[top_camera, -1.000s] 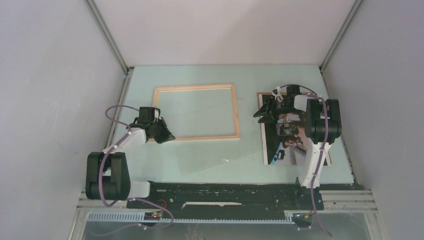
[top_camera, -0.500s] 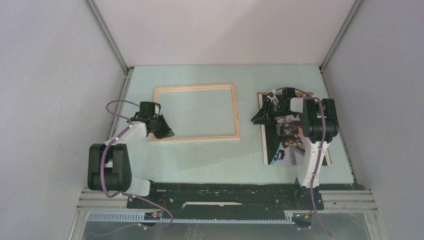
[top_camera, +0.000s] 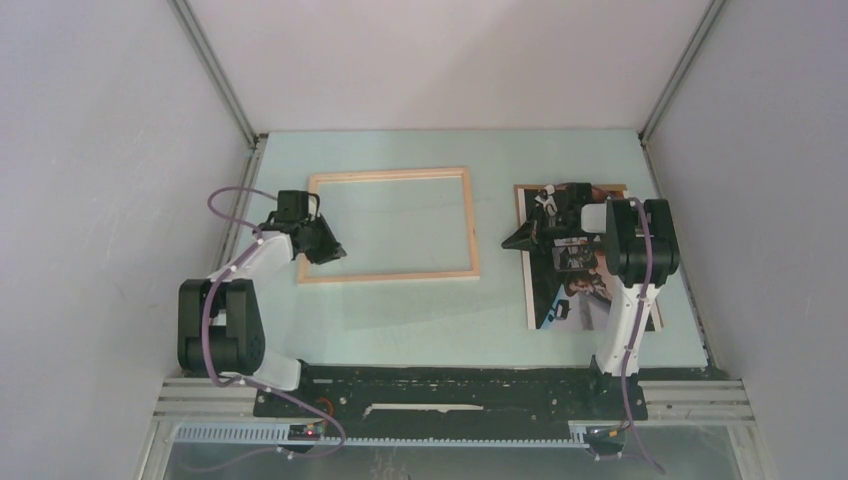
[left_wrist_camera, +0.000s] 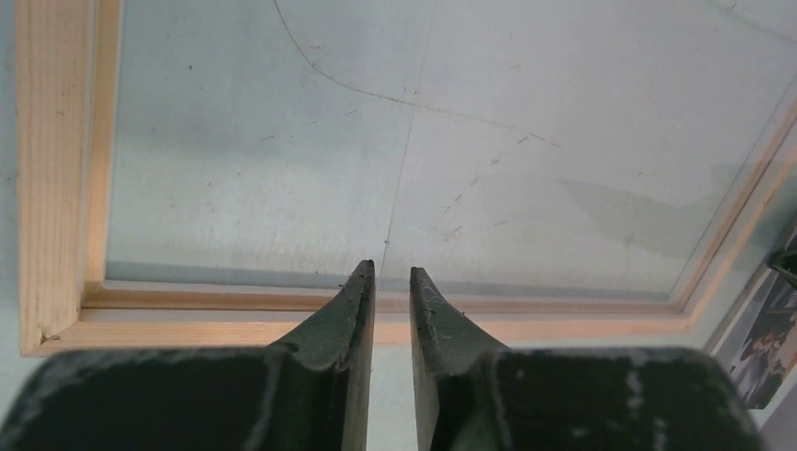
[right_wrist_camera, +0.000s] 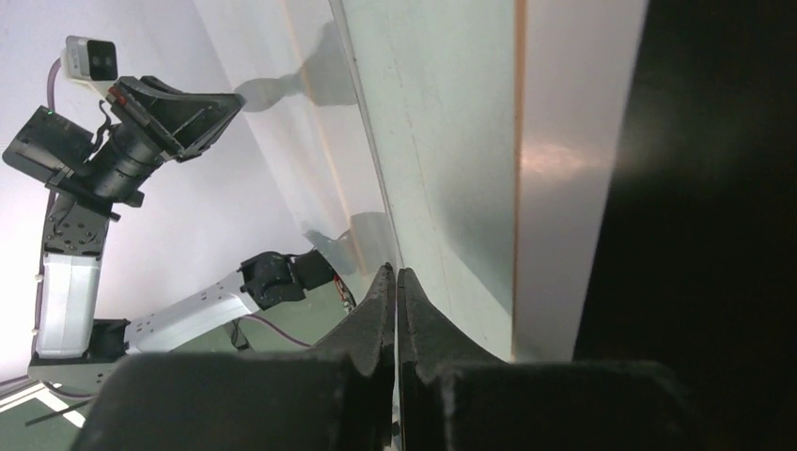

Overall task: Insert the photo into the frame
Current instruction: Pick up the photo frame item from the photo frame.

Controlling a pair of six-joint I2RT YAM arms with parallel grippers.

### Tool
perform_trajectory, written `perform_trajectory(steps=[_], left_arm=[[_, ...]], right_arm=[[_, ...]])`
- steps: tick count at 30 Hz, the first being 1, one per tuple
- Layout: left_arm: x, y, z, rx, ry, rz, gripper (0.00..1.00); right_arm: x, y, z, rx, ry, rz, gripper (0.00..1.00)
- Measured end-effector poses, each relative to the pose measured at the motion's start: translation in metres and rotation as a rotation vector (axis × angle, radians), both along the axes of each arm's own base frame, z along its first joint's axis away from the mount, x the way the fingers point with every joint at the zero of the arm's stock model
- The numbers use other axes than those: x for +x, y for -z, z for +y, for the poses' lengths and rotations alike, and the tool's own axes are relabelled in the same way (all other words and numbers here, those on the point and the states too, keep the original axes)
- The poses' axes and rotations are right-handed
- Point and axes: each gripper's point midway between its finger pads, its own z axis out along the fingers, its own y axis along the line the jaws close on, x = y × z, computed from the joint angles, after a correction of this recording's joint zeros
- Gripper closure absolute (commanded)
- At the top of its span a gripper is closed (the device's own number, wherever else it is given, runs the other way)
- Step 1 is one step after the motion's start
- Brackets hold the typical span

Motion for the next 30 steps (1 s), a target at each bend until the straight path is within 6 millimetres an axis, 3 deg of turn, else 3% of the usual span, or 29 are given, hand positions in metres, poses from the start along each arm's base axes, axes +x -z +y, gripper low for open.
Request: perform_trajectory(steps=[3,9,18,21,24,27,30], left_arm=[[0.005,0.0,0.0,0.0,0.0,0.006,0.79],[0.023,-0.002,0.012,-0.01,-0.032,0.015,0.65],[0.038,-0.001,0.033,-0.042,-0.078,0.029,0.35],[0.034,0.0,0.039,-0.04,-0.098,0.043,0.26],[0.027,-0.011,0.045,-0.032,-0.12,0.004,0.28],[0.004,-0.022,0.042,-0.049,-0.144,-0.057,0.27],[-0.023,-0.015,0.029,-0.111,-0.167,-0.098,0.21]], right_arm=[[0.001,-0.005,0.003,0.015,0.006,-0.014,1.0],[0.013,-0.019,0.017,0.022,0.012,-0.076,1.0],[0.04,-0.035,0.028,0.047,0.069,-0.163,1.0],[0.047,-0.039,0.028,0.053,0.08,-0.193,1.0],[0.049,-0.041,0.028,0.052,0.081,-0.214,1.0],[0.051,-0.042,0.028,0.056,0.08,-0.235,1.0],[0.051,-0.042,0.028,0.058,0.079,-0.25,1.0]])
